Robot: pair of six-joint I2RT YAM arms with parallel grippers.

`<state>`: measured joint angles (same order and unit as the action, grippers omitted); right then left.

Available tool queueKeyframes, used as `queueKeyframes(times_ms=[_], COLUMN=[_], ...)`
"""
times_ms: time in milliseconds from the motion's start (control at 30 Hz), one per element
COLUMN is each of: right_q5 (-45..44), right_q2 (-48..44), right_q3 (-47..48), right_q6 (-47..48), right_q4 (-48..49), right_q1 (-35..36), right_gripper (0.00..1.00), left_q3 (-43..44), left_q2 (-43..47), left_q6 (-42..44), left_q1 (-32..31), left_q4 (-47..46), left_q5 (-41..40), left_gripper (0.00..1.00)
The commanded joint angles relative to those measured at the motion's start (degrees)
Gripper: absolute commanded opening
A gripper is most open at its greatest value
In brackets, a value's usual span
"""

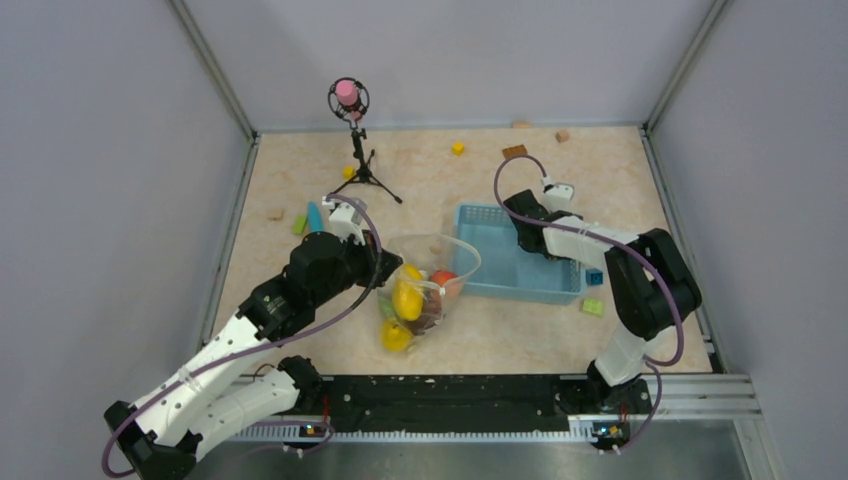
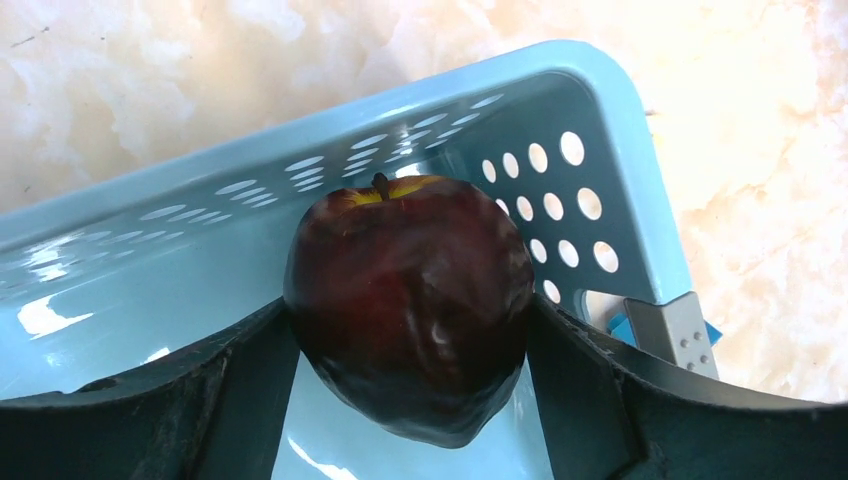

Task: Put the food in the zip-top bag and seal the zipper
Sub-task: Pick up the fake fruit from the bin, then place the fake fruit in the zipper food storage bag.

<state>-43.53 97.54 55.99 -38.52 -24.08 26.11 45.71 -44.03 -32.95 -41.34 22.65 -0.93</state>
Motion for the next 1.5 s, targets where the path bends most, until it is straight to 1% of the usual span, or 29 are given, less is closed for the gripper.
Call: queueKeyframes(times_ms=[0, 167, 233, 400, 500, 533, 567, 700, 767, 833, 867, 933, 1033, 1167, 1300, 1467], right_q5=[-1.00, 4.80, 8.05, 18.31, 29.40, 34.25, 41.93, 65.25, 72.16, 73.69, 73.25, 70.66, 67.93, 67.80, 68.66, 67.96], right_q2=[-2.11, -11.17, -16.47, -32.01, -40.13, -42.45, -44.18, -47.56, -47.27, -46.14, -45.30, -42.69, -37.35, -30.77, -27.90, -26.70], right_q3=[1.51, -2.77, -5.18, -11.72, -13.37, -13.78, -14.14, -15.02, -14.84, -14.22, -13.34, -10.70, -7.16, -4.29, -3.91, -3.50], right_q6=[0.92, 7.27, 9.34, 14.90, 17.21, 18.31, 19.33, 18.06, 16.19, 15.47, 16.77, 21.05, 25.51, 26.03, 26.47, 26.11], right_q4=[2.51, 5.43, 6.70, 11.47, 13.90, 15.21, 17.01, 25.13, 29.78, 33.36, 34.18, 33.18, 31.30, 30.01, 29.40, 28.06], right_q1=[-0.37, -0.39, -0.36, -0.47, -0.44, -0.44, -0.42, -0.31, 0.49, 3.34, 5.71, 12.21, 17.38, 18.04, 19.38, 20.45], right_gripper=[0.73, 0.54, 0.50, 0.47, 0.47, 0.47, 0.47, 0.47, 0.47, 0.48, 0.48, 0.48, 0.50, 0.52, 0.54, 0.65], left_q3=[0.37, 0.41, 0.30, 0.16, 0.14, 0.01, -0.04, 0.17, 0.09, -0.06, 0.03, 0.07, 0.11, 0.06, -0.03, -0.33], left_q2=[0.23, 0.11, 0.17, 0.05, -0.06, -0.15, -0.20, -0.46, -0.35, -0.24, -0.25, -0.21, 0.14, 0.79, 1.27, 1.85], left_q6=[0.78, 0.78, 0.78, 0.59, 0.24, 0.08, -0.12, -0.27, -0.42, -0.49, -0.51, -0.45, -0.36, -0.20, -0.08, -0.10], left_q1=[-0.15, -0.14, -0.15, -0.14, -0.14, -0.14, -0.14, -0.19, -0.14, -0.14, -0.14, -0.14, -0.14, -0.14, -0.14, -0.14], left_q4=[-2.74, -2.87, -2.97, -3.22, -3.58, -3.78, -3.87, -3.85, -4.05, -4.26, -4.27, -4.07, -3.97, -3.93, -3.76, -4.07], left_q5=[-0.57, -0.14, -0.12, 0.11, 0.45, 0.46, 0.45, 0.67, 2.21, 2.88, 2.96, 3.20, 3.39, 3.69, 3.37, 3.62], left_gripper=[0.00, 0.00, 0.00, 0.00, 0.00, 0.00, 0.00, 0.00, 0.00, 0.00, 0.00, 0.00, 0.00, 0.00, 0.00, 0.00])
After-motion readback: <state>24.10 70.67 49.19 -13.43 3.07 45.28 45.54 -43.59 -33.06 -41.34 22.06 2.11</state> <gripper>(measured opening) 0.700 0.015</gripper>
